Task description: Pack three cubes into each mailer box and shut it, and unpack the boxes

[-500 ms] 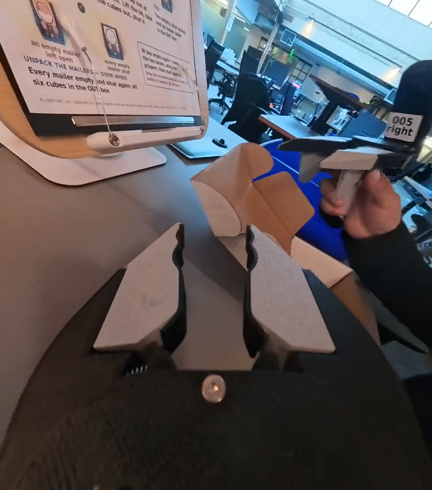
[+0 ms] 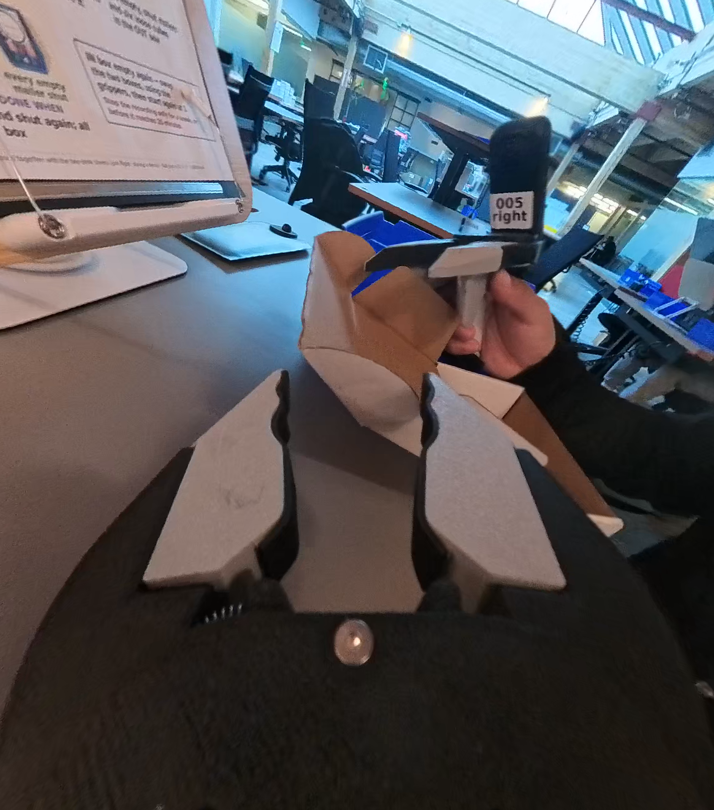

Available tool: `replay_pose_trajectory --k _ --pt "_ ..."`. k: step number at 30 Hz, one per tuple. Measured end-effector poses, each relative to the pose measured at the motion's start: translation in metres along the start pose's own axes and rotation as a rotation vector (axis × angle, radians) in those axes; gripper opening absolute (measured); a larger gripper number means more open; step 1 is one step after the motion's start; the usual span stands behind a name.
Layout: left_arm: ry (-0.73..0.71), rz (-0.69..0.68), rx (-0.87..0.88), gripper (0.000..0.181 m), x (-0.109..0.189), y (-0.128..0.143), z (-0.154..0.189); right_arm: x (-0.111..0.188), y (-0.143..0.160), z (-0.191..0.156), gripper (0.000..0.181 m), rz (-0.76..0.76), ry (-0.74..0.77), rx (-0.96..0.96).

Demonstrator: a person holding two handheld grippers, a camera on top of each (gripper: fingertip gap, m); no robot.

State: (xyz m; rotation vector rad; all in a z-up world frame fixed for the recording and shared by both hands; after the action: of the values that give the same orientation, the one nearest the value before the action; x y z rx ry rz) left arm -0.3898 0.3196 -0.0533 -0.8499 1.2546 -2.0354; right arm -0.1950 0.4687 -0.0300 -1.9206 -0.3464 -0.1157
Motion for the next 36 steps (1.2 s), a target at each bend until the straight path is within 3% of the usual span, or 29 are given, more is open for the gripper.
replay_pose_trajectory --k 5,11,15,21,25,30,36 --pt "0.019 0.038 -0.013 0.061 0.009 0.006 0.01 0.002 0.002 -0.001 0.043 0.011 -0.033 -0.016" --pt "0.043 0.109 0.041 0.056 0.026 0.007 0.013 0.003 0.003 0.001 0.053 0.014 -0.058 -0.047" --pt "0.066 0.019 0.017 0.061 0.016 0.017 0.019 0.004 0.005 0.001 0.055 0.036 -0.093 -0.075" --pt "0.098 -0.05 0.133 0.065 -0.011 0.026 0.013 -0.005 0.013 -0.001 0.057 0.041 -0.048 -0.071" --pt "0.021 -0.022 0.029 0.044 -0.005 0.022 0.011 -0.015 0.018 -0.004 0.058 0.007 -0.027 -0.043" --pt "-0.013 -0.022 0.049 0.046 0.001 0.022 0.005 -0.022 0.02 -0.012 0.06 0.007 -0.017 -0.008" --pt "0.008 0.117 0.119 0.035 0.022 0.01 -0.001 -0.007 0.011 -0.007 0.058 0.065 -0.025 -0.025"
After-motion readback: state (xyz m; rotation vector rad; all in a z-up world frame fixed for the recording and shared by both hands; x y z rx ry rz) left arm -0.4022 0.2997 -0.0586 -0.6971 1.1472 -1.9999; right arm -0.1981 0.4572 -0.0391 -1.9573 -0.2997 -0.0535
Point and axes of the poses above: each gripper's, where its closed fingertips meet, x back along the fingers, y out of its underside, z = x × y across the jaws, the point moved 8 cm from there along x, back along the fingers, and after that the axes turned 7 degrees about -z, right-handed, at the moved point
